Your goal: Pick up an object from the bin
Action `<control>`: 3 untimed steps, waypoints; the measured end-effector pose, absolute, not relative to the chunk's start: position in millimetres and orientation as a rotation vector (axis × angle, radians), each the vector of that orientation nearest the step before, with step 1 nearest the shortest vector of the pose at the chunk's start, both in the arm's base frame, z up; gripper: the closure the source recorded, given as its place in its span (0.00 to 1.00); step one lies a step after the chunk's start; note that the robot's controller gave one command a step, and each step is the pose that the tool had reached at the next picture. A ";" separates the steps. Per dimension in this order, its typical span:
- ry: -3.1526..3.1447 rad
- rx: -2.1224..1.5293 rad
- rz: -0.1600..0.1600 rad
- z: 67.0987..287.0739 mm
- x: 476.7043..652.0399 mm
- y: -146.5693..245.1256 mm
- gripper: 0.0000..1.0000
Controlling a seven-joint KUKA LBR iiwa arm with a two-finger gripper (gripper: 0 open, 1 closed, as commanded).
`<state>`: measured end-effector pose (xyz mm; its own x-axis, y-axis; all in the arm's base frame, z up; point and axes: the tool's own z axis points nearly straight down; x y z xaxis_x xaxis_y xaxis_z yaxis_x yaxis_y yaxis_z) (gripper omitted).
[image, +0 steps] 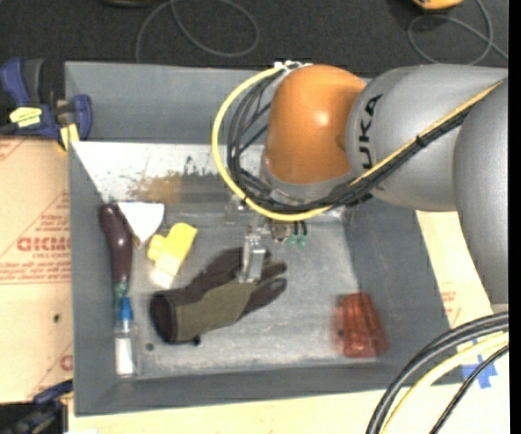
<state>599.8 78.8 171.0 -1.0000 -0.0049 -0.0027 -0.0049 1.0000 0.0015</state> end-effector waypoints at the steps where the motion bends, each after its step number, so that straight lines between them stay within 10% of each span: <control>1: 3.130 -0.115 0.001 145.9 598.3 76.1 0.00; 2: 3.129 -0.170 0.003 72.3 594.1 46.9 1.00; 3: 3.129 -0.169 0.003 72.3 594.1 46.9 1.00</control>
Offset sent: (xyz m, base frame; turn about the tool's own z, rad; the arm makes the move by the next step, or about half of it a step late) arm -0.0076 -0.0310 -0.1010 -0.1075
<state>594.1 46.9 72.3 -0.9942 -0.1077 -0.0081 -0.1077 0.9942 0.0017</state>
